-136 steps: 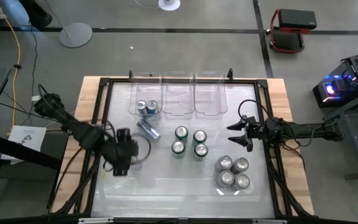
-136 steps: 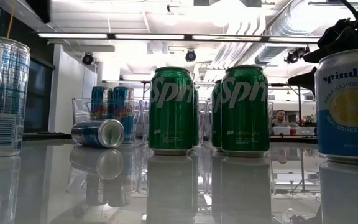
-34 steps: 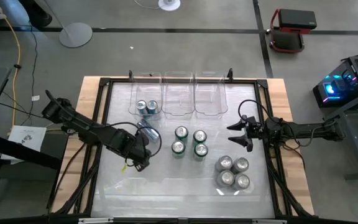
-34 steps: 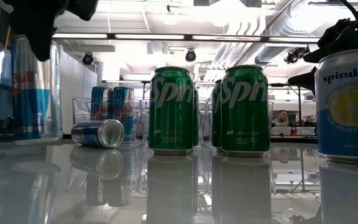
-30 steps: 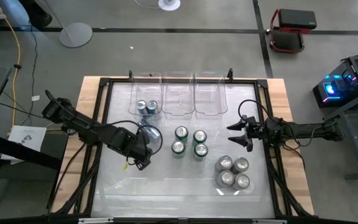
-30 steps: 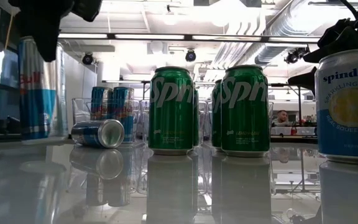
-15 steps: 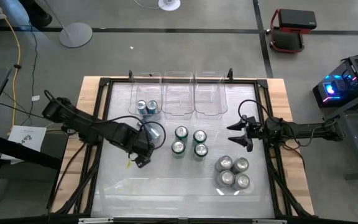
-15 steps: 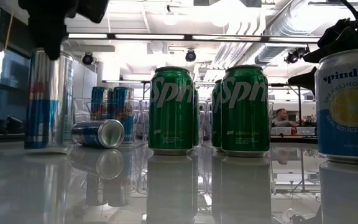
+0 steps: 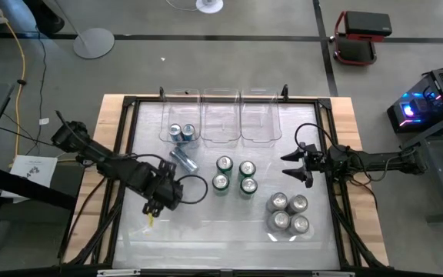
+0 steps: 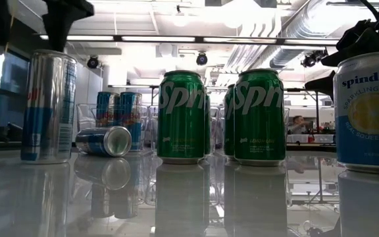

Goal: Sort soda cans
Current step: Put the bottom blue soda can into the left transparent bin

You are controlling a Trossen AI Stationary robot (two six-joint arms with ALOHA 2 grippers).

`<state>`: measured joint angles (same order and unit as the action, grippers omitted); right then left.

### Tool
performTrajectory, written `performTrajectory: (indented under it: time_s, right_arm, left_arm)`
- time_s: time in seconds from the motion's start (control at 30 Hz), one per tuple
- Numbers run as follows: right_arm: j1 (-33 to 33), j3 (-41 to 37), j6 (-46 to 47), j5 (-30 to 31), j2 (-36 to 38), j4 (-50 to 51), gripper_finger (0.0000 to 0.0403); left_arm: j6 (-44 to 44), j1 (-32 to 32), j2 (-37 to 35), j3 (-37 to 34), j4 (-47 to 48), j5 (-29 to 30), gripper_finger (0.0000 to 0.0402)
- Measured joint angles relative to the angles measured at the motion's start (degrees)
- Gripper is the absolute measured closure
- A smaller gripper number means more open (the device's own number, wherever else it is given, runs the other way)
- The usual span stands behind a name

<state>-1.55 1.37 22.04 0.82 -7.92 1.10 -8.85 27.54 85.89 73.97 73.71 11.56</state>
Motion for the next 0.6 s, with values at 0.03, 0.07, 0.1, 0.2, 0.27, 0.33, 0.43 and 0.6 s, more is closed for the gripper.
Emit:
performTrajectory:
  time_s: [0.03,0.07,0.1,0.2,0.27,0.33,0.43,0.6]
  right_arm:
    - [-0.01,-0.01,0.0,0.02,0.0,-0.02,0.0112]
    - [0.0,-0.01,0.0,0.02,0.0,0.0,0.0112]
    - [0.01,-0.01,0.0,0.01,0.0,0.0,0.0112]
    - [0.01,0.0,0.0,0.0,0.0,0.0,0.0112]
    - [-0.01,0.0,0.0,0.02,0.0,0.0,0.0112]
    - [-0.01,-0.02,0.0,0.02,0.0,0.0,0.0112]
    - [0.01,-0.01,0.0,0.0,0.0,-0.01,0.0112]
    - [0.0,-0.01,0.0,0.02,0.0,-0.01,0.0112]
  left_arm:
    - [1.48,-0.2,0.02,0.0,-0.22,1.0,0.0087]
    - [2.8,-0.4,0.02,0.0,-0.76,1.64,0.0087]
    - [3.96,-0.7,0.02,0.0,-1.6,1.89,0.0087]
    - [6.96,-1.57,0.02,0.0,-5.27,0.66,0.0087]
    - [9.45,-2.21,0.02,0.0,-6.34,-0.68,0.0087]
    - [11.59,-2.97,0.02,-0.02,-6.32,-1.02,0.0087]
    - [12.0,-4.7,0.02,-0.04,-6.39,-2.37,0.0087]
    - [12.43,-5.79,1.41,-0.09,-6.47,-4.78,0.0087]
